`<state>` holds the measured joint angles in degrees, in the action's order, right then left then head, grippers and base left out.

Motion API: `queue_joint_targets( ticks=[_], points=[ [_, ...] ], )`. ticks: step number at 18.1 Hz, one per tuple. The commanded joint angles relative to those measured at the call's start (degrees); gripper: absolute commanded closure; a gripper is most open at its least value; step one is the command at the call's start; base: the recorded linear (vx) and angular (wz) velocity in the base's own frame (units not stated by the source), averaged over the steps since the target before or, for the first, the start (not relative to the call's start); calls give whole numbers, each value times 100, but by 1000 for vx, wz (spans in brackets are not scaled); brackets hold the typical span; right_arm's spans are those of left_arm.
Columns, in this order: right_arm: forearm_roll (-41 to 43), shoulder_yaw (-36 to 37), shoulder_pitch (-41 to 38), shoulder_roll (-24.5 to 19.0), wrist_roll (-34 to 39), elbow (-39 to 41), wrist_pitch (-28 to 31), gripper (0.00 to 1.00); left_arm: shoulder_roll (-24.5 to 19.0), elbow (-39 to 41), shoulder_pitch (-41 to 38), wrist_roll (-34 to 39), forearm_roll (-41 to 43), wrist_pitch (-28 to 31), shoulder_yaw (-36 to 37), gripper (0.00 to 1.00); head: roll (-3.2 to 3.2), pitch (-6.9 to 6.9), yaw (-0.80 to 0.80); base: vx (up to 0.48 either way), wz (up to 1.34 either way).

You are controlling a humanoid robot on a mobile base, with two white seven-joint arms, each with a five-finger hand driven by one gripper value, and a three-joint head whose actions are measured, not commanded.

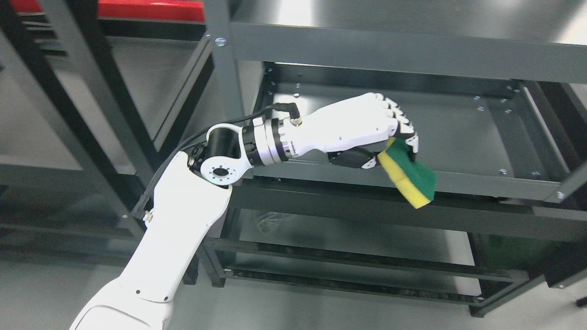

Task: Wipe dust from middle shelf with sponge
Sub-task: 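Reach the sponge into the middle shelf toward its far corner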

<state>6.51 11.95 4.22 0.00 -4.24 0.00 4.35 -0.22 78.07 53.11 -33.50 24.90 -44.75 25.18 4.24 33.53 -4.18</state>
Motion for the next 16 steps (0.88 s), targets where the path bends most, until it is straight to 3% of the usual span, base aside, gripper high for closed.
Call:
queue_joint_targets(
  ticks=[1,9,16],
  points=[
    [0,1,0,100,2,100,5,0,-78,-449,840,27,-678,195,1032,98,0,0,0,47,-357],
    [0,1,0,100,2,100,5,0,-78,-1205,2061,10,-1118,361,1173,97,0,-1,0,10,-62],
    [0,1,0,100,2,100,5,0,-78,-1294,3116,-25,-1620,678,1560,97,0,-2,0,0,-4]
  ],
)
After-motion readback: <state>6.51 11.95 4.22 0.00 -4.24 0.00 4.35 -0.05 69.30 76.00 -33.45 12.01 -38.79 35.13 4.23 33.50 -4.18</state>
